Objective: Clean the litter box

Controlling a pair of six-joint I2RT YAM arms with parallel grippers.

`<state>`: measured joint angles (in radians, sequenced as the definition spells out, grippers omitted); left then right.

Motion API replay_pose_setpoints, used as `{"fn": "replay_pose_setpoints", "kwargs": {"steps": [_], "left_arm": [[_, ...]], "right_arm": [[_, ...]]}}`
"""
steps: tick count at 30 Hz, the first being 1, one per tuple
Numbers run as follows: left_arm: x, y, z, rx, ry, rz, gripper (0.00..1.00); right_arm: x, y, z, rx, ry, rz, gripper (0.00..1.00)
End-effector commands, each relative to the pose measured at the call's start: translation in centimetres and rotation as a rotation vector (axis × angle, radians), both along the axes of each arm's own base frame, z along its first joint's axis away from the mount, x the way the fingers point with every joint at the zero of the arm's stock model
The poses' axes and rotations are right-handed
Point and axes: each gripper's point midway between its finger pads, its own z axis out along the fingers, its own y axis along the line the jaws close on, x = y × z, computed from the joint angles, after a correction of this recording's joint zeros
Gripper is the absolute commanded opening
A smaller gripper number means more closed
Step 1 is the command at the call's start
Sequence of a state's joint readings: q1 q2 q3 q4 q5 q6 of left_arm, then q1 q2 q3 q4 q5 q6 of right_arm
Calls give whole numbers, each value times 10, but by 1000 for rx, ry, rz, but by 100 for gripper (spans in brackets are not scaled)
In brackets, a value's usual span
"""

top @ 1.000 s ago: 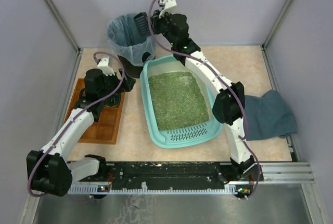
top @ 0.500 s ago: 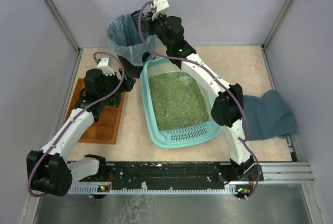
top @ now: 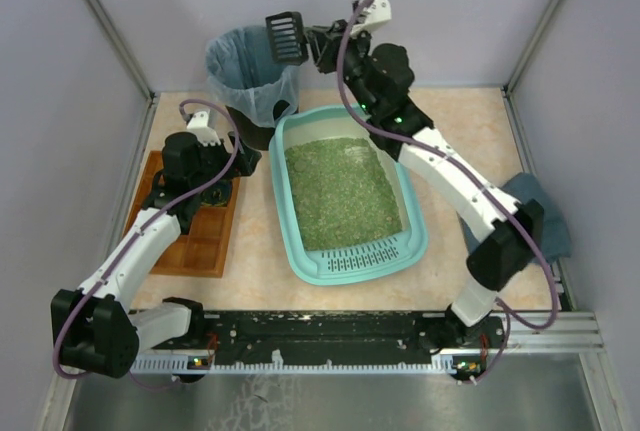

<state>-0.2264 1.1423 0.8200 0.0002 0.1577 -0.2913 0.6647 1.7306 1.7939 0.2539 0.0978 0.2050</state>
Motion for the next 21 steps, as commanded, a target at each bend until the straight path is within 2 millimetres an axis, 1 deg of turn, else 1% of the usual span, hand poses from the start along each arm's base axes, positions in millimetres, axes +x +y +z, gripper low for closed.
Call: {"fn": "replay_pose_setpoints", "kwargs": {"steps": [1,3,5,8,9,10,12,17,21], "left_arm": [[2,-2,15,-16,-40,-11,89],[2,-6,16,-22,-40,-30,89],[0,-17,17,-21,-55,-109,88],[-5,-34,17,-26,-46,-191,87],[-6,-37,17,-22,-47,-201,87],[-7,-39,17,-19,-47,-209,87],[-8,-44,16,-10,-48,-224,87],[-11,-54,11,7,-36,-248,85],[-12,-60,6,21,-18,-271,84]], "right_arm": [[-56,-47,54,159,-66,-17,0],[-68,-61,40,159,-34,-35,0],[-78,-77,25,155,-4,-71,0],[-87,-101,-5,130,72,-140,0],[-91,-107,-14,118,94,-156,0],[-93,-111,-29,97,125,-168,0],[-100,-122,-49,77,171,-193,0],[-112,-137,-100,51,304,-228,0],[-118,-135,-135,68,414,-191,0]]}}
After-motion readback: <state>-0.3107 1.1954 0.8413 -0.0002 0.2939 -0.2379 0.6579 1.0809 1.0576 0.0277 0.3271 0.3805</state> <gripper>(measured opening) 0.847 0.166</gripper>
